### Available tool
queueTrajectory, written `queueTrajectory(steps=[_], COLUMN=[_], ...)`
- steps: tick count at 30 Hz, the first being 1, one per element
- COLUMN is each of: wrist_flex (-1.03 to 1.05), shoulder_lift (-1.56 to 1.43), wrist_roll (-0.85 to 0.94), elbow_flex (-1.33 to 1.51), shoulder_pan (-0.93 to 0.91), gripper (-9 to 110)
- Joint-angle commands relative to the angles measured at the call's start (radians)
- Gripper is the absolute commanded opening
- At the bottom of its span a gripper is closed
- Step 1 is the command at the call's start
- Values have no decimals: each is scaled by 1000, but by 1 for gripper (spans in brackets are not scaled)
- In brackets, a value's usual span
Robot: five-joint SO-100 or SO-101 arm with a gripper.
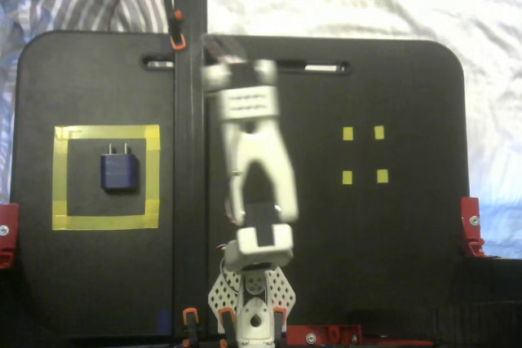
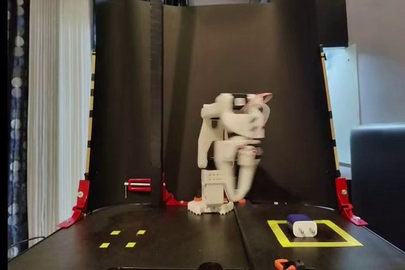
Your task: Grasp a block and put it in the designated area.
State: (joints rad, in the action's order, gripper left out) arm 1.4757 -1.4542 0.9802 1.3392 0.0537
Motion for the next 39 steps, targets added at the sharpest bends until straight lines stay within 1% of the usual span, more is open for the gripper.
queueTrajectory(steps=[1, 6, 12, 17, 20, 27, 30, 33, 39], wrist_flex=[-51, -213, -459, -696, -798, -859, -867, -868, -920], shoulder_lift=[-91, -250, -465, -641, -741, -963, -1054, -1152, -1376], wrist_roll=[9, -8, -63, -173, -236, -325, -416, -546, -752], elbow_flex=[-3, 163, 457, 693, 815, 1014, 1071, 1123, 1285], shoulder_pan=[-74, -141, -167, -169, -155, -100, -83, -72, -52], gripper=[0, 0, 0, 0, 0, 0, 0, 0, 0])
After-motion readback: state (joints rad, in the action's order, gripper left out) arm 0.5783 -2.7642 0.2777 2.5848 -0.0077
